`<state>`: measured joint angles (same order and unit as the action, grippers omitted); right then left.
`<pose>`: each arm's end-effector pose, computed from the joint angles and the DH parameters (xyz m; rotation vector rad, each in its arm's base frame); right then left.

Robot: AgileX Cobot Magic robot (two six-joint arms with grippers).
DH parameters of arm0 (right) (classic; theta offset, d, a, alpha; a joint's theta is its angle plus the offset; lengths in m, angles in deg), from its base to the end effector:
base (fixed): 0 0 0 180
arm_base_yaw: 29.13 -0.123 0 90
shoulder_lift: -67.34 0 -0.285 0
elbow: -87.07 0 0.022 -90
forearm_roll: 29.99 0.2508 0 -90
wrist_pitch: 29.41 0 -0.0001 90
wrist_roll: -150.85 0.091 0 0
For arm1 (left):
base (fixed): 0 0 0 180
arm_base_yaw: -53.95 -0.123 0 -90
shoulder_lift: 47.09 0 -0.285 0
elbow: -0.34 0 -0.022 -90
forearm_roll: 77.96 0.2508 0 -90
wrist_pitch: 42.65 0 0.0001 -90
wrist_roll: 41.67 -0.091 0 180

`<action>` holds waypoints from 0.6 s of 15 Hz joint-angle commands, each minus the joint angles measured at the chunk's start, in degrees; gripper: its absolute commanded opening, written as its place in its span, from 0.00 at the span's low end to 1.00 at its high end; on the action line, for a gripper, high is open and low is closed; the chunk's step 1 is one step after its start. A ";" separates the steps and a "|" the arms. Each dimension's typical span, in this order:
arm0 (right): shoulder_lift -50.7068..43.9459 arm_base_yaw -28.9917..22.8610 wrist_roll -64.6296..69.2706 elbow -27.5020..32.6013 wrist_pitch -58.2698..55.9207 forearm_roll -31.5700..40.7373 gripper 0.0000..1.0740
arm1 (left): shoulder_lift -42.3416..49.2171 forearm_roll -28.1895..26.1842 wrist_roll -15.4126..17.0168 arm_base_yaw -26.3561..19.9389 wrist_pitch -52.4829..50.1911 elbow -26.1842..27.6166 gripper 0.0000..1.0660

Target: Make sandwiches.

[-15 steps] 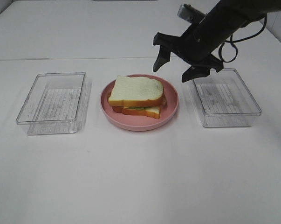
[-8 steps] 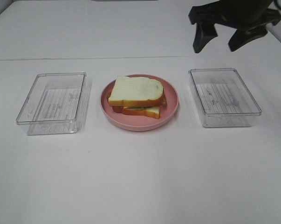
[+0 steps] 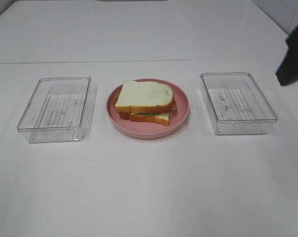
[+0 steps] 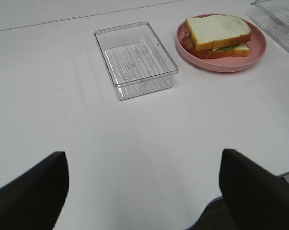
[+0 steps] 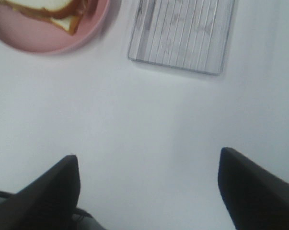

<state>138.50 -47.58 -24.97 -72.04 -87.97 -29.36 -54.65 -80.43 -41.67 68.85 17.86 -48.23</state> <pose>0.1932 0.0654 0.3264 -0.3232 2.6168 0.1497 -0.0060 -0.0019 0.2777 0.2667 2.0242 -0.2146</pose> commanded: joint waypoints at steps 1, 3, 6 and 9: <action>-8.19 0.11 -0.40 6.36 -3.78 -0.34 0.70 | 0.92 -0.17 0.00 -0.23 -0.63 -0.17 0.76; -23.32 0.11 -1.20 15.76 -9.34 -0.11 0.70 | 0.92 -0.17 0.00 -0.23 -0.63 -0.17 0.76; -39.30 0.11 -2.52 21.31 -10.94 -0.11 0.70 | 0.92 -0.17 -0.69 -0.23 -0.63 -0.17 0.76; -52.77 0.11 -4.81 24.92 -9.57 -0.11 0.70 | 0.92 -1.49 -2.69 -0.23 -0.63 -0.17 0.76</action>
<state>87.05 -47.58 -28.75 -47.57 -98.28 -29.30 -54.65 -81.12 -43.73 68.85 17.86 -48.23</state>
